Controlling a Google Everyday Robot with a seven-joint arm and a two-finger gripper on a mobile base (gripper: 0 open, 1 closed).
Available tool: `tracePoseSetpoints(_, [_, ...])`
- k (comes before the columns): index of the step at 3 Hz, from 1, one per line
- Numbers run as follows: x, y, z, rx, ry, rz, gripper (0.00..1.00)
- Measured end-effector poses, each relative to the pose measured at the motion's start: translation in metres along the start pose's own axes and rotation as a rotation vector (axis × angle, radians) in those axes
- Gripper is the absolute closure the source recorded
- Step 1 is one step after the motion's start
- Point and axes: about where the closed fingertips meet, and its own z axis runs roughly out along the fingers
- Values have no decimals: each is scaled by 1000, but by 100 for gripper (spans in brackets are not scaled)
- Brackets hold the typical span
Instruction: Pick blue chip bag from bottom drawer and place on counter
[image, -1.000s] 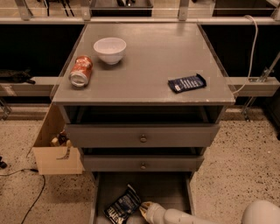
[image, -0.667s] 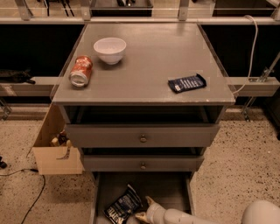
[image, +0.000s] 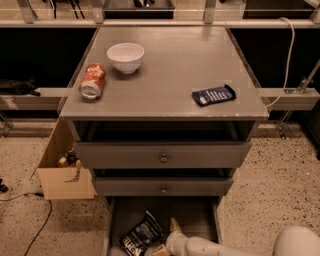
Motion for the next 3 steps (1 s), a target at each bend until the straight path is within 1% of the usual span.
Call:
tracePoseSetpoints(1, [-9,-4,7,0,13,-41,0])
tracePoseSetpoints(3, [-32,3,22,-4,41,-139,0])
